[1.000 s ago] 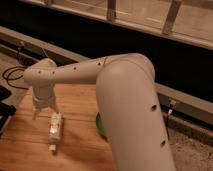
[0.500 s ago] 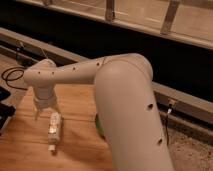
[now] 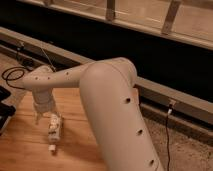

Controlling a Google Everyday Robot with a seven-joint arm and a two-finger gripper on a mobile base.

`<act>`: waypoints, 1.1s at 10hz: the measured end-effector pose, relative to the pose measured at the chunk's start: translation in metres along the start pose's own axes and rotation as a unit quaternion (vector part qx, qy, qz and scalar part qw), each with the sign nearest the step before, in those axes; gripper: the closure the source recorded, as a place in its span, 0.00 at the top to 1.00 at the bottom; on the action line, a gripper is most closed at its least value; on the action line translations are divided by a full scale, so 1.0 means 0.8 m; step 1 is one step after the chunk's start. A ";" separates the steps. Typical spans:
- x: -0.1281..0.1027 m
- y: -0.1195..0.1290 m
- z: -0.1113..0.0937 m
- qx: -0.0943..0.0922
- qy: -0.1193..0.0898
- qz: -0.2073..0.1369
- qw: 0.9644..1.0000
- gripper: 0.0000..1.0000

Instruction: Place the bottle in the ceramic bowl

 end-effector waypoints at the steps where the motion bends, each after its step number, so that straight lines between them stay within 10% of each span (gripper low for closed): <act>1: 0.001 -0.006 0.002 0.006 0.002 0.006 1.000 0.65; 11: -0.009 -0.043 0.045 -0.012 -0.004 0.059 0.998 0.65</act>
